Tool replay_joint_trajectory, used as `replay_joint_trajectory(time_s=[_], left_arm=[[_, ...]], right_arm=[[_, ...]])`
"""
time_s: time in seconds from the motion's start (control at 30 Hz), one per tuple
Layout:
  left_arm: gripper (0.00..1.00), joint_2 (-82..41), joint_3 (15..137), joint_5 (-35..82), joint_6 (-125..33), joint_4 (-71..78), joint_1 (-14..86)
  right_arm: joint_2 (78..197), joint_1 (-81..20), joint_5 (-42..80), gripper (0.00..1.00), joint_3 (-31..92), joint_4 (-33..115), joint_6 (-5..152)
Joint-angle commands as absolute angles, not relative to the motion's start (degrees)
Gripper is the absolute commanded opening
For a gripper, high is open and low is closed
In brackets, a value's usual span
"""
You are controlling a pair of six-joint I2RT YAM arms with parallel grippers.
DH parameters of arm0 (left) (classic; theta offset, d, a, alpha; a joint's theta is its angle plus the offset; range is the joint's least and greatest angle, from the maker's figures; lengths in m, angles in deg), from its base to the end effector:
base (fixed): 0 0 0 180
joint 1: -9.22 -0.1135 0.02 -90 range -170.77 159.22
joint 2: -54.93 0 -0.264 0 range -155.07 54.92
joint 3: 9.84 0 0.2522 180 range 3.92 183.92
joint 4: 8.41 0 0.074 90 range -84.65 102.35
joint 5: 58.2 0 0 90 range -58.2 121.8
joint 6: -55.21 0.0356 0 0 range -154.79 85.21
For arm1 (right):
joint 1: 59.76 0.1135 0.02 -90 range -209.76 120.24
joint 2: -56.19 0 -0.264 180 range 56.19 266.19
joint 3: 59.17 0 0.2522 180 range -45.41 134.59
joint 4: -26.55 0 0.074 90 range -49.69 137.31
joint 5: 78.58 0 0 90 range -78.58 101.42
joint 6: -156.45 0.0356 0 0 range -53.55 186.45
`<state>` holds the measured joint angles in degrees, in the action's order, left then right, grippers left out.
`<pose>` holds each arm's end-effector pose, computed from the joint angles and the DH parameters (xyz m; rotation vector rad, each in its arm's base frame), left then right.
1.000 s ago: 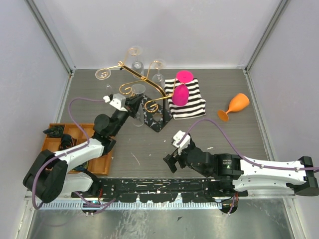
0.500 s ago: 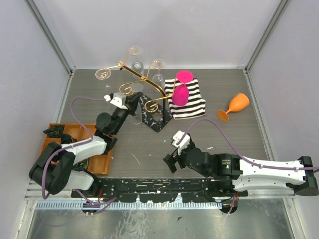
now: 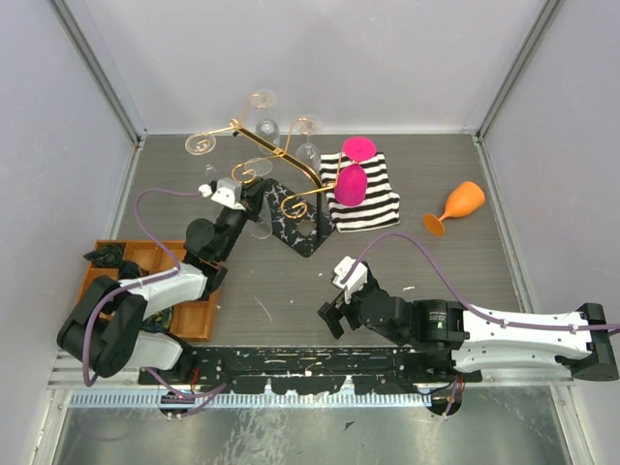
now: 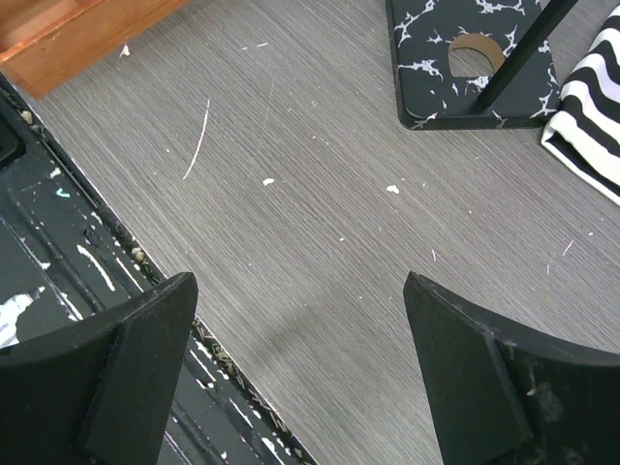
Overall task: Place the wine glass upside down on the wine glass rack
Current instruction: Turn the wine glass upside down at the wine rack.
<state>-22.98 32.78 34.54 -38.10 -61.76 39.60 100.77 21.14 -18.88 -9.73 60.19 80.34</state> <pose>0.2379 -0.1375 0.2599 0.2565 1.2441 -0.4779 0.0454 0.1700 0.2697 -0.8413 1.8543 0.5070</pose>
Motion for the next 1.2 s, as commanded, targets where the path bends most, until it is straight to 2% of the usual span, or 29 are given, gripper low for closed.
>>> replay_joint_trajectory(time_s=[0.0,0.67,0.97,1.17], left_arm=[[0.0,-22.6,34.0,38.5,-36.2,-65.0,39.1],[0.0,-16.8,31.5,43.4,-35.8,-64.0,39.1],[0.0,-11.4,27.1,41.8,-38.2,-61.5,39.0],[0.0,-9.0,26.6,35.2,-38.4,-57.0,39.0]], right_arm=[[100.9,21.4,-18.9,0.93,-9.3,58.9,81.2],[102.5,21.4,-18.5,0.94,-9.3,58.9,81.3],[103.6,21.4,-18.0,0.94,-9.5,58.0,81.1],[105.2,21.4,-17.2,0.94,-9.1,57.8,80.8]])
